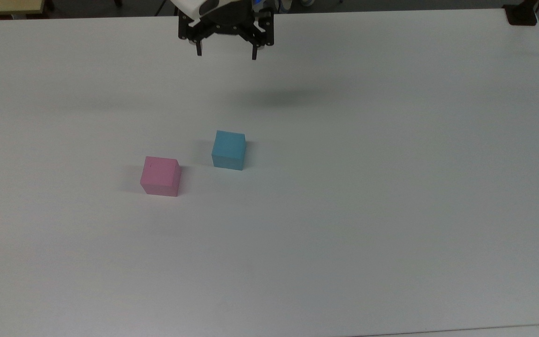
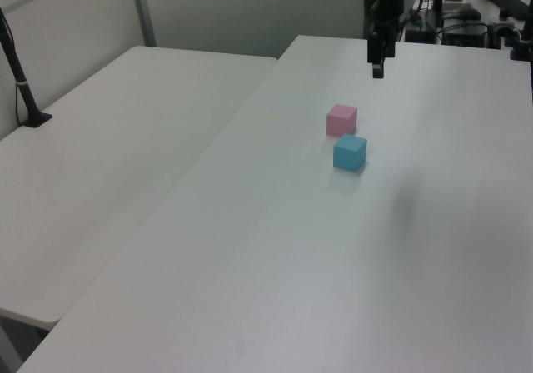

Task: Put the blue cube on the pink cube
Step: 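Move the open gripper down over the light-blue cube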

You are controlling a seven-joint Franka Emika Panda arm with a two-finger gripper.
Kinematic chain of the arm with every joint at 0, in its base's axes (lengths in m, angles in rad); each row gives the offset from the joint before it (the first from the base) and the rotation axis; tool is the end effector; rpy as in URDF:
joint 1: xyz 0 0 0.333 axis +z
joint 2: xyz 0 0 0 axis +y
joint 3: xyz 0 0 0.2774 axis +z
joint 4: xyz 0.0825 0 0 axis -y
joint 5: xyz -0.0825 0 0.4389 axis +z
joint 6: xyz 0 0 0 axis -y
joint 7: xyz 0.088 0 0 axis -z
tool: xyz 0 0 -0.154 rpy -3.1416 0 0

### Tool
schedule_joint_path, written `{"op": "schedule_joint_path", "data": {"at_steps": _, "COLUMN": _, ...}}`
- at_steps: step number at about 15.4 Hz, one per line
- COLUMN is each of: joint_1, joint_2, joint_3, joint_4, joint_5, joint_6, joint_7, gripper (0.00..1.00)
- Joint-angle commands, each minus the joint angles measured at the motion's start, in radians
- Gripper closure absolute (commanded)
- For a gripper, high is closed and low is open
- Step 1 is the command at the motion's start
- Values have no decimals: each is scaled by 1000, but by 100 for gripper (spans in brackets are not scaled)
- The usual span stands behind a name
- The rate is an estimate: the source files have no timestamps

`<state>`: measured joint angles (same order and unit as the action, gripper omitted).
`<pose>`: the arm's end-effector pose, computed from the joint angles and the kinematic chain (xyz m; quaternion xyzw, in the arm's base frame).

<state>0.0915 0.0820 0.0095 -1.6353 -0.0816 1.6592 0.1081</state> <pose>0.6282 0.0516 0.4619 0.9988 0.0012 -0.0247 0.0429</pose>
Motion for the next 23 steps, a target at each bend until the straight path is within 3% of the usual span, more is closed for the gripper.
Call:
{"op": "schedule_joint_path", "data": {"at_steps": 1, "joint_1": -1, "joint_2": -15, "joint_3": -13, "joint_4": -29, "joint_5": 0, "joint_6": 1, "joint_7": 21, "gripper": 0}}
{"op": "schedule_joint_path", "data": {"at_steps": 11, "joint_1": -1, "joint_2": 2, "joint_3": -13, "joint_4": -29, "joint_5": 3, "joint_6": 10, "joint_7": 15, "gripper": 0}}
{"op": "schedule_joint_path", "data": {"at_steps": 23, "joint_1": -15, "joint_2": 291, "joint_3": -13, "joint_4": -51, "joint_5": 3, "joint_6": 304, "joint_7": 21, "gripper": 0}}
